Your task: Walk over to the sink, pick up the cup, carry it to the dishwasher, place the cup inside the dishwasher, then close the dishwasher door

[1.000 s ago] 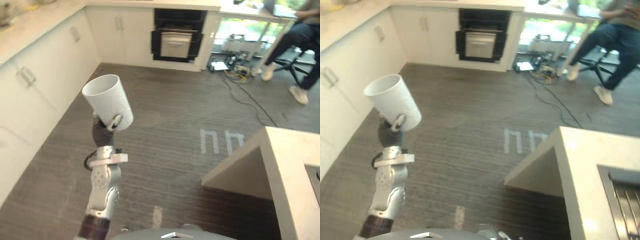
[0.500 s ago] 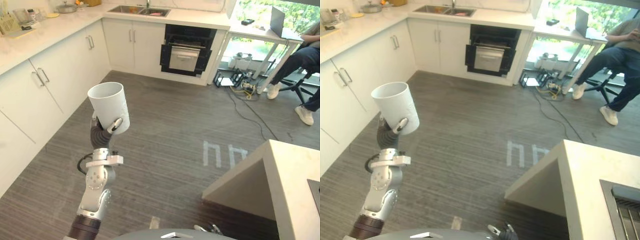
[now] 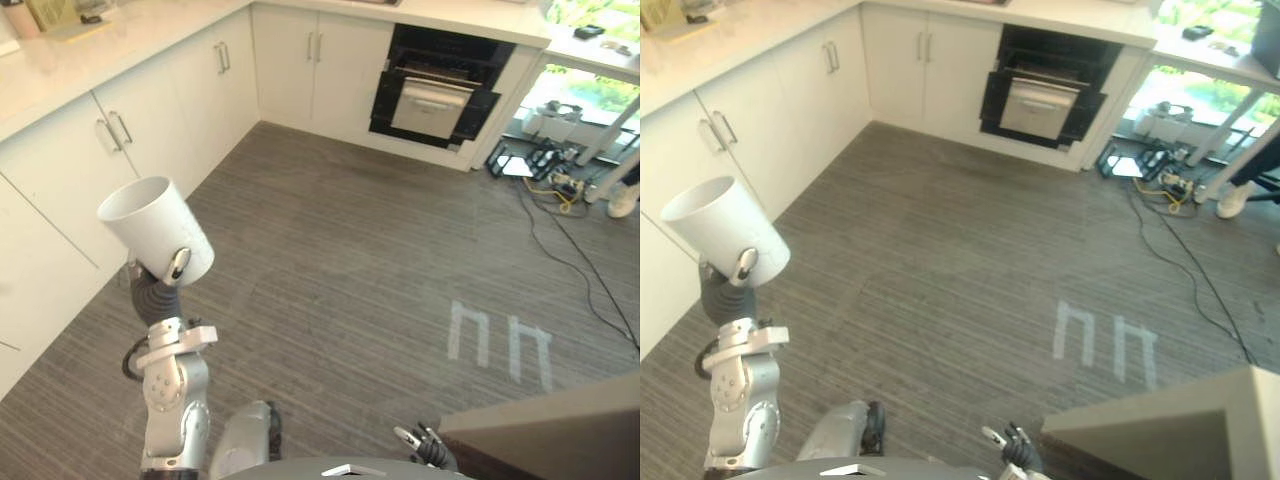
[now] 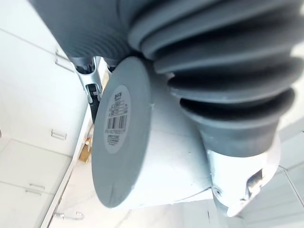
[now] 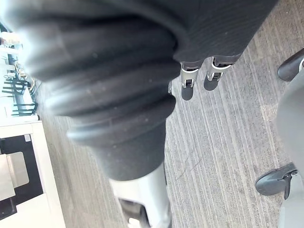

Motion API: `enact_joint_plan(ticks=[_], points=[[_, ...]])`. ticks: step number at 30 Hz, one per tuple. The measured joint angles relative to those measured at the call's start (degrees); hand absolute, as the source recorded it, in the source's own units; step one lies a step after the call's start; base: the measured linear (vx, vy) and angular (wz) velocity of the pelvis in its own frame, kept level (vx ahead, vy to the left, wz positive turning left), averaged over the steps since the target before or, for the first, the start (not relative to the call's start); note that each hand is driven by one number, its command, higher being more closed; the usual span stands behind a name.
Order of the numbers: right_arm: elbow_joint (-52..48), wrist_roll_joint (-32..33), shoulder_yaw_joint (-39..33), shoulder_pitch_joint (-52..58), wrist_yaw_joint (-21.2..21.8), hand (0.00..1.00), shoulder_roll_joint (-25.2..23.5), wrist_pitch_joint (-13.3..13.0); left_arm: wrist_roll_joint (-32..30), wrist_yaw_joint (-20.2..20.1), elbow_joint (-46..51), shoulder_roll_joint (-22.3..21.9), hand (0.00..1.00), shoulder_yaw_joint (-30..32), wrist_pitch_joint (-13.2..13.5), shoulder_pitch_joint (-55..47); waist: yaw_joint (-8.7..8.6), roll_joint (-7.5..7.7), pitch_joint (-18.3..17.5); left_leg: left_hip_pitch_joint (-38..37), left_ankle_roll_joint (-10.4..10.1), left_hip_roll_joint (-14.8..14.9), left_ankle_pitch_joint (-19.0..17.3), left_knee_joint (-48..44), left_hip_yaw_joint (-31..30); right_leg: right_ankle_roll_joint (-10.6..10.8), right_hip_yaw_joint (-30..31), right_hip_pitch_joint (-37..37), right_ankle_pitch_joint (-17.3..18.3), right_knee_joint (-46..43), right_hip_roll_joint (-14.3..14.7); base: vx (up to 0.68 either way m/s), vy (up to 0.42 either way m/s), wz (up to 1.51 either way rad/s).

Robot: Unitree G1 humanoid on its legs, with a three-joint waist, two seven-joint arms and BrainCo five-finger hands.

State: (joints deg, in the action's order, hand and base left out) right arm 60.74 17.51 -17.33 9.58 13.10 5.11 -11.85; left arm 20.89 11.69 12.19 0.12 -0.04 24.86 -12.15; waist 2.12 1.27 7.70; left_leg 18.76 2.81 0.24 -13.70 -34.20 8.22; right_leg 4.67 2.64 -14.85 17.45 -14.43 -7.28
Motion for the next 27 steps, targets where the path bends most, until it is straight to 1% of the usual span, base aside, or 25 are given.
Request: enact_joint_plan(ticks=[1, 2, 3, 4, 5, 6, 7, 9, 10, 11, 12, 13, 15, 16, 17, 18, 19, 20, 21, 22, 23, 24, 25, 26, 27], points=[[0.63, 0.01, -1.34, 0.21, -0.11, 0.0, -0.02, 0.04, 0.54, -0.78, -0.03, 0.16, 1.0, -0.15, -0.07, 0.12, -0.12, 0.74, -0.35, -2.19, 0.87, -1.72, -0.98, 1.52, 0.81, 0.81, -0.16, 0.97, -0.37, -4.82, -1.17, 0.41, 0.187, 0.04], [0.97, -0.07, -2.69, 0.66, -0.24, 0.0, 0.01, 0.0, 1.5, -2.0, -0.16, 0.56, 1.0, -0.59, -0.15, 0.67, -0.34, 1.01, -0.6, -4.64, 2.54, -2.9, -1.79, 2.41, 1.68, 2.96, -0.47, 2.95, -1.21, -12.78, -2.44, 0.41, 0.184, 0.01], [1.03, -0.26, -3.44, 0.96, -0.47, 0.0, -0.1, -0.07, 1.55, -2.4, -0.41, 0.92, 1.0, -0.89, -0.25, 1.18, -0.47, 1.08, -0.64, -6.03, 2.97, -3.43, -2.52, 2.91, 1.92, 4.85, -0.53, 4.47, -2.4, -17.79, -3.03, 0.42, 0.172, -0.05], [1.56, -1.1, -4.19, 1.18, -0.81, 0.0, -0.2, -0.31, 1.55, -2.88, -0.13, 1.7, 1.0, -1.45, -1.06, 1.61, -0.5, 1.61, -0.67, -9.52, 3.63, -4.97, -3.37, 4.77, 2.35, 9.32, -0.94, 7.93, -7.16, -26.97, -5.04, 0.42, 0.171, -0.22], [1.57, -1.84, -4.92, 1.6, -0.87, 0.0, -0.35, -0.54, 1.5, -2.98, 0.05, 2.03, 1.0, -2.65, -1.54, 1.63, -0.45, 1.66, -0.9, -13.56, 2.94, -6.24, -4.29, 8.44, 2.59, 9.96, -1.92, 12.33, -11.35, -36.88, -6.77, 0.41, 0.168, -0.3], [1.48, -2.19, -5.42, 1.66, -0.86, 0.0, -0.55, -0.69, 1.44, -2.92, 0.22, 2.33, 1.0, -3.41, -1.89, 1.63, -0.49, 1.73, -0.98, -16.0, 3.07, -6.62, -4.27, 10.62, 2.58, 8.38, -2.46, 14.52, -11.37, -41.53, -6.72, 0.41, 0.152, -0.29], [0.79, -2.21, -6.03, 2.05, -0.87, 0.0, -1.16, -1.12, 1.22, -2.03, 0.53, 2.63, 1.0, -5.79, -2.24, 1.64, -1.03, 1.24, -1.28, -20.28, 3.29, -6.8, -3.61, 15.44, 2.04, 4.79, -4.53, 18.94, -9.39, -47.69, -5.31, 0.33, 0.105, -0.07], [-0.58, -2.12, -6.21, 2.84, -0.9, 0.0, -2.42, -2.31, 0.61, -1.7, 0.57, 2.77, 1.0, -8.91, -2.4, 2.57, -2.61, 0.44, -1.48, -25.59, 3.77, -6.63, -2.24, 21.6, -0.29, 1.59, -9.19, 25.11, -5.02, -49.69, -2.5, 0.48, 0.059, 0.33], [-2.1, -2.08, -6.23, 3.89, -0.98, 0.0, -3.59, -2.76, 0.2, -1.95, 0.49, 2.77, 1.0, -10.73, -2.72, 4.13, -3.36, 0.13, -1.11, -28.77, 3.22, -6.25, -1.75, 24.24, -1.17, -0.15, -12.04, 29.56, -2.34, -47.66, -1.77, 0.44, -0.005, 0.51], [-2.83, -1.94, -6.28, 4.4, -1.07, 0.0, -4.17, -3.02, 0.21, -2.02, 0.41, 2.74, 1.0, -11.51, -2.94, 4.92, -3.72, 0.16, -1.15, -30.13, 3.14, -5.93, -1.91, 24.93, -1.74, -0.93, -13.57, 31.62, -1.42, -45.37, -1.64, 0.38, -0.041, 0.58], [-4.54, -1.39, -6.31, 5.2, -1.19, 0.0, -5.16, -3.36, 0.21, -2.2, 0.14, 2.58, 1.0, -12.74, -3.37, 6.55, -4.54, -0.27, -1.08, -32.54, 2.4, -4.76, -2.61, 26.2, -3.47, -1.89, -16.33, 35.23, -0.87, -38.68, -1.48, 0.63, -0.083, 0.75], [-5.64, -0.94, -6.24, 5.71, -1.19, 0.0, -5.72, -3.67, 0.29, -2.43, -0.61, 2.47, 1.0, -13.65, -3.68, 8.29, -5.35, -0.99, -0.87, -34.92, 0.88, -2.61, -3.63, 26.67, -4.98, -2.85, -17.87, 37.42, -2.02, -29.39, -0.82, 0.66, -0.094, 0.92], [-5.92, 0.12, -6.18, 6.1, -1.39, 0.0, -6.14, -4.82, 0.33, -3.66, -2.13, 1.87, 1.0, -14.07, -4.37, 9.69, -5.76, -1.56, -0.63, -37.4, -1.86, 0.7, -5.23, 24.78, -4.87, -3.24, -14.84, 36.92, -10.08, -9.68, 2.07, 0.58, -0.129, 0.79], [-5.95, 0.65, -5.43, 6.45, -1.47, 0.0, -6.2, -5.35, 0.41, -3.98, -2.16, 1.82, 1.0, -14.08, -4.47, 9.58, -5.69, -1.32, -0.73, -38.75, -3.09, 1.45, -6.47, 23.4, -4.69, -2.91, -12.37, 36.49, -13.35, -2.17, 2.64, 0.77, -0.245, 0.57], [-5.98, 1.33, -3.54, 7.52, -1.68, 0.0, -6.14, -5.33, 0.41, -4.6, -2.21, 2.03, 1.0, -13.58, -4.33, 8.66, -5.13, -0.08, -1.55, -41.24, -4.84, 1.68, -8.19, 21.4, -4.2, -3.02, -10.49, 36.38, -17.36, 3.2, 2.41, 0.69, -0.235, 0.38], [-6.02, 1.42, -3.22, 7.47, -1.79, 0.0, -5.57, -5.17, 0.56, -4.58, -2.78, 1.56, 1.0, -13.45, -4.29, 8.23, -5.16, -0.4, -1.93, -42.23, -5.05, 2.77, -8.66, 20.72, -4.07, -3.58, -10.91, 36.03, -21.9, 1.65, 2.66, 0.86, -0.291, 0.21], [-6.46, 1.87, -2.91, 7.28, -2.04, 0.0, -4.06, -4.84, 0.99, -4.84, -4.29, 1.21, 1.0, -13.67, -4.32, 7.87, -4.95, -2.55, -2.31, -42.98, -6.11, 4.93, -7.91, 18.28, -3.27, -5.27, -12.75, 36.0, -26.08, -2.03, 3.4, 0.75, -0.259, 0.03], [-6.76, 2.57, -3.18, 6.47, -2.1, 0.0, -3.2, -4.25, 1.07, -5.19, -4.61, 0.73, 1.0, -13.79, -4.34, 7.83, -4.84, -4.43, -2.16, -43.34, -6.13, 6.42, -6.37, 16.43, -3.44, -6.03, -13.71, 36.46, -24.59, -5.63, 4.45, 0.74, -0.264, -0.1], [-7.2, 2.56, -2.92, 5.57, -2.51, 0.0, -2.61, -4.11, 1.36, -5.63, -4.51, 0.44, 1.0, -13.59, -4.33, 7.92, -5.06, -5.2, -2.15, -43.32, -6.83, 7.32, -3.07, 14.42, -3.48, -6.28, -13.85, 36.67, -21.95, -9.28, 5.41, 0.72, -0.271, -0.26], [-8.13, 2.56, -2.11, 5.29, -2.63, 0.0, -2.58, -4.05, 1.41, -5.92, -4.48, 0.38, 1.0, -13.42, -4.32, 8.06, -5.33, -5.04, -2.2, -43.33, -6.7, 7.44, 1.21, 11.91, -3.57, -6.82, -13.72, 36.38, -18.92, -12.06, 6.15, 0.71, -0.254, -0.43], [-9.45, 2.54, -1.3, 5.45, -2.62, 0.0, -2.33, -4.0, 1.39, -6.2, -4.39, -0.01, 1.0, -13.6, -4.32, 8.02, -5.75, -5.37, -2.07, -42.74, -7.36, 8.39, 7.86, 6.1, -3.75, -6.96, -13.3, 34.23, -15.14, -13.5, 7.73, 0.69, -0.232, -0.44], [-10.0, 2.55, -1.31, 5.57, -2.64, 0.0, -2.24, -3.84, 1.4, -6.3, -4.39, -0.55, 1.0, -13.59, -4.32, 8.01, -5.81, -5.82, -1.77, -41.51, -9.96, 9.44, 12.68, 1.83, -4.05, -6.97, -12.79, 32.54, -13.22, -13.46, 8.85, 0.65, -0.146, -0.62], [-10.98, 2.96, -1.27, 5.91, -3.1, 0.0, -2.03, -3.33, 1.38, -6.42, -4.38, -1.33, 1.0, -13.53, -4.31, 7.42, -5.55, -6.49, -1.78, -37.11, -12.9, 10.4, 27.47, -6.95, -5.98, -8.35, -11.65, 29.38, -10.71, -12.53, 11.4, 0.62, -0.066, -0.61], [-11.9, 3.1, -0.89, 5.71, -3.37, 0.0, -1.77, -3.25, 1.25, -6.45, -4.62, -2.63, 1.0, -13.54, -4.39, 6.88, -5.47, -7.26, -1.81, -29.25, -12.38, 10.4, 33.45, -19.88, -8.84, -9.33, -10.76, 26.28, -9.12, -10.83, 13.21, 0.59, -0.041, -0.55], [-11.95, 3.11, -0.95, 5.79, -3.4, 0.0, -1.74, -3.35, 1.04, -6.45, -4.52, -3.1, 1.0, -13.63, -4.37, 6.72, -5.37, -7.5, -1.6, -24.35, -13.08, 10.23, 30.3, -27.53, -9.83, -9.85, -10.55, 24.74, -8.45, -10.07, 13.93, 0.53, -0.044, -0.45]])
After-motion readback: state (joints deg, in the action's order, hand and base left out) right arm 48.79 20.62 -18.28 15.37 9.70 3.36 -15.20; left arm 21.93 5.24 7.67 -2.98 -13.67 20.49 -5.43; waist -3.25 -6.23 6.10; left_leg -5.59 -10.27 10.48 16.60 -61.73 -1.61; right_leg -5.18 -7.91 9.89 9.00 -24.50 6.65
